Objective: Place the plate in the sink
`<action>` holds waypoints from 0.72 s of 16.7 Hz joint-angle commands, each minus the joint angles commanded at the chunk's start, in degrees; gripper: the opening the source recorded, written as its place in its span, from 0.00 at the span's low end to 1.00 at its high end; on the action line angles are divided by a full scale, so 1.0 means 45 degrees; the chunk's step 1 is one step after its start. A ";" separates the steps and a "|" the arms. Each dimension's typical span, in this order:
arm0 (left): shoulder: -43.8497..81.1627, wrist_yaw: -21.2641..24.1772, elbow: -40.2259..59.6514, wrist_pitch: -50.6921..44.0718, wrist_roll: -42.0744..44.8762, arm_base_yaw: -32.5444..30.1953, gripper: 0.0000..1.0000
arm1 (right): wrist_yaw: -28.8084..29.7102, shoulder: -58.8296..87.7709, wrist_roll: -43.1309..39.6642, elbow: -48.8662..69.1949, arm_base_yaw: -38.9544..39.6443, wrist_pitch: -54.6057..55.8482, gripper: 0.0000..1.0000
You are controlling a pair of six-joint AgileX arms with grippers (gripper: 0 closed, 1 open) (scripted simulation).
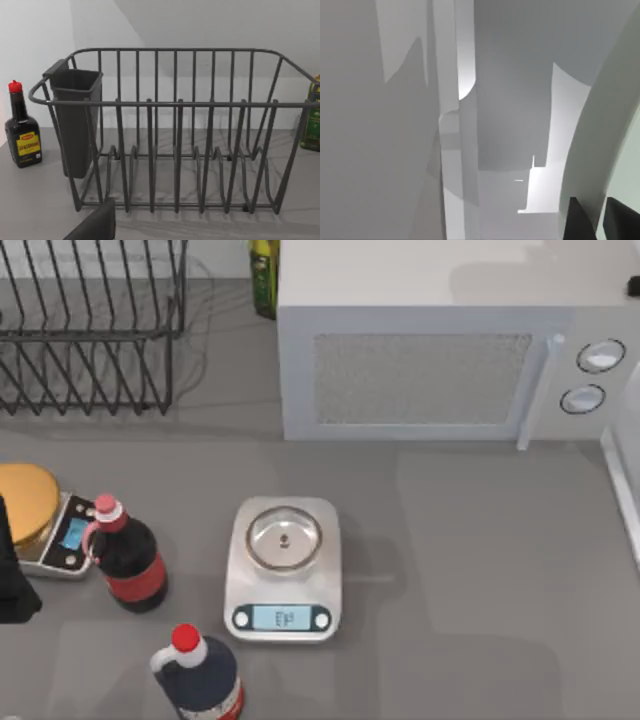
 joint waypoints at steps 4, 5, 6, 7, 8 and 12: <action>0.0000 0.0000 0.0000 0.0000 0.0000 0.0000 1.00 | -0.0099 0.0462 -0.0335 0.0247 -0.0044 -0.0006 0.00; 0.0000 0.0000 0.0000 0.0000 0.0000 0.0000 1.00 | -0.0099 0.0462 -0.0335 0.0247 -0.0044 -0.0006 0.00; 0.0000 0.0000 0.0000 0.0000 0.0000 0.0000 1.00 | -0.0099 0.0462 -0.0335 0.0247 -0.0044 -0.0006 0.00; 0.0000 0.0000 0.0000 0.0000 0.0000 0.0000 1.00 | -0.0099 0.0462 -0.0335 0.0247 -0.0044 -0.0006 0.08; 0.0000 0.0000 0.0000 0.0000 0.0000 0.0000 1.00 | -0.0099 0.0462 -0.0335 0.0247 -0.0044 -0.0006 0.15; 0.0000 0.0000 0.0000 0.0000 0.0000 0.0000 1.00 | -0.0099 0.0462 -0.0335 0.0247 -0.0044 -0.0006 0.45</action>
